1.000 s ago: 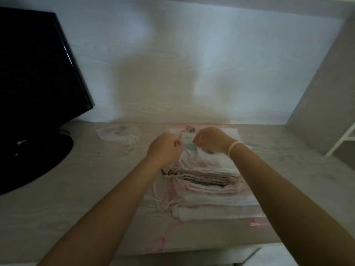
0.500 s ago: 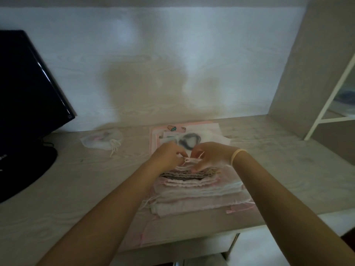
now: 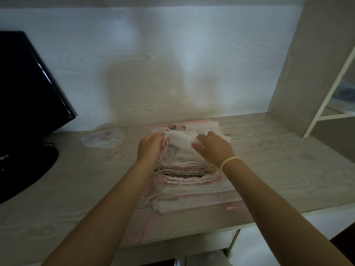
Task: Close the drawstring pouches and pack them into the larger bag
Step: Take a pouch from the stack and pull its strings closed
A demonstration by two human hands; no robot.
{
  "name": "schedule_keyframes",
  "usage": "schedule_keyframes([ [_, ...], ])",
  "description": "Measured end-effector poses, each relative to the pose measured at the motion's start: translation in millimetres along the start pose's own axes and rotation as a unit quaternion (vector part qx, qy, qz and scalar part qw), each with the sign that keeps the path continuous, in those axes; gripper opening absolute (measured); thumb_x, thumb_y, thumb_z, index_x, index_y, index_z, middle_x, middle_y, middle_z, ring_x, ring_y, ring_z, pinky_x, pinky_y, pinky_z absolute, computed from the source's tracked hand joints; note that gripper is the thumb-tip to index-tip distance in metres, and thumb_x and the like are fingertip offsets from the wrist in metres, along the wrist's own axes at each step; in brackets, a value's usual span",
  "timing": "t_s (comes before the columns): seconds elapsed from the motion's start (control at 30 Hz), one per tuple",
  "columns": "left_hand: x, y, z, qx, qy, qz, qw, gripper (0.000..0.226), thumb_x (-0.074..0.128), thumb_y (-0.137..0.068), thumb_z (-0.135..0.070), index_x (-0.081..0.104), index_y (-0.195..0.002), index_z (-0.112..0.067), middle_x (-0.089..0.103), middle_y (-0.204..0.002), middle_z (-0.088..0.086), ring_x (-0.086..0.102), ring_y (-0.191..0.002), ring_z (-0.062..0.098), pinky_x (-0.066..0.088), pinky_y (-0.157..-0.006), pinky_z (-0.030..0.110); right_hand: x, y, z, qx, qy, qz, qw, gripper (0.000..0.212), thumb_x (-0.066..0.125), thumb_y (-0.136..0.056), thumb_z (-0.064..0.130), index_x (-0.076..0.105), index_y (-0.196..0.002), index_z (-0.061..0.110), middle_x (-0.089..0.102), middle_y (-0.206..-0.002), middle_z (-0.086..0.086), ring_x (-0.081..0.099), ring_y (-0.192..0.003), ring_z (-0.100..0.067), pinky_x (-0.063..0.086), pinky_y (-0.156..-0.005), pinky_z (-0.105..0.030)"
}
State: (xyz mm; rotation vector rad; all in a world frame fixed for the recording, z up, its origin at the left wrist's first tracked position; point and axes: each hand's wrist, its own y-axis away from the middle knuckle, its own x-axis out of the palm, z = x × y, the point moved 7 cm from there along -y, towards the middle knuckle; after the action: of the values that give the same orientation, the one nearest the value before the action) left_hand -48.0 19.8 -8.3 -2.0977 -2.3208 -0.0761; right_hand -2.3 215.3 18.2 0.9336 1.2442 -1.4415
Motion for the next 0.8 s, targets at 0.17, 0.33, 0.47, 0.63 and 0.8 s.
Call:
schedule_keyframes([
  [0.17, -17, 2, 9, -0.050, 0.099, 0.046, 0.993, 0.018, 0.053, -0.095, -0.024, 0.070, -0.096, -0.015, 0.072, -0.099, 0.004, 0.066, -0.085, 0.019, 0.051, -0.075, 0.028, 19, -14, 27, -0.021, 0.028, 0.007, 0.999, 0.028, 0.040, -0.100, 0.036, 0.052, -0.116, 0.015, 0.065, -0.099, -0.011, 0.062, -0.087, -0.031, 0.047, -0.066, -0.036],
  [0.33, -33, -5, 19, -0.048, 0.015, 0.089, 0.995, 0.015, 0.058, -0.091, -0.013, 0.067, -0.104, -0.012, 0.069, -0.073, -0.001, 0.063, -0.066, 0.018, 0.049, -0.064, 0.028, 30, -22, 46, 0.008, -0.080, 0.002, 0.997, 0.034, 0.046, -0.093, 0.006, 0.057, -0.123, 0.018, 0.067, -0.106, -0.012, 0.064, -0.093, -0.031, 0.054, -0.079, -0.037],
  [0.47, -48, -12, 25, -0.044, -0.024, 0.051, 0.997, 0.022, 0.048, -0.093, -0.002, 0.061, -0.100, -0.020, 0.049, -0.050, -0.005, 0.041, -0.045, 0.011, 0.031, -0.048, 0.023, 28, -24, 40, 0.052, -0.173, 0.006, 0.984, 0.032, 0.046, -0.095, 0.007, 0.059, -0.123, 0.016, 0.067, -0.111, -0.013, 0.064, -0.095, -0.028, 0.052, -0.083, -0.033],
  [0.63, -61, -20, 38, -0.074, -0.072, 0.021, 0.994, 0.026, 0.052, -0.093, -0.009, 0.048, -0.118, -0.018, 0.039, -0.059, 0.002, 0.029, -0.041, 0.013, 0.022, -0.038, 0.020, 28, -21, 35, 0.063, -0.257, 0.085, 0.961, 0.025, 0.038, -0.097, 0.006, 0.049, -0.120, 0.007, 0.053, -0.074, -0.005, 0.047, -0.062, -0.017, 0.036, -0.056, -0.025],
  [0.8, -57, -18, 40, -0.075, -0.096, 0.031, 0.992, 0.028, 0.055, -0.092, -0.013, 0.047, -0.118, -0.020, 0.046, -0.065, 0.004, 0.034, -0.044, 0.014, 0.026, -0.037, 0.018, 26, -17, 48, 0.045, -0.218, 0.120, 0.967, 0.019, 0.047, -0.088, 0.016, 0.058, -0.082, 0.002, 0.053, -0.077, -0.006, 0.050, -0.072, -0.024, 0.039, -0.067, -0.033],
])
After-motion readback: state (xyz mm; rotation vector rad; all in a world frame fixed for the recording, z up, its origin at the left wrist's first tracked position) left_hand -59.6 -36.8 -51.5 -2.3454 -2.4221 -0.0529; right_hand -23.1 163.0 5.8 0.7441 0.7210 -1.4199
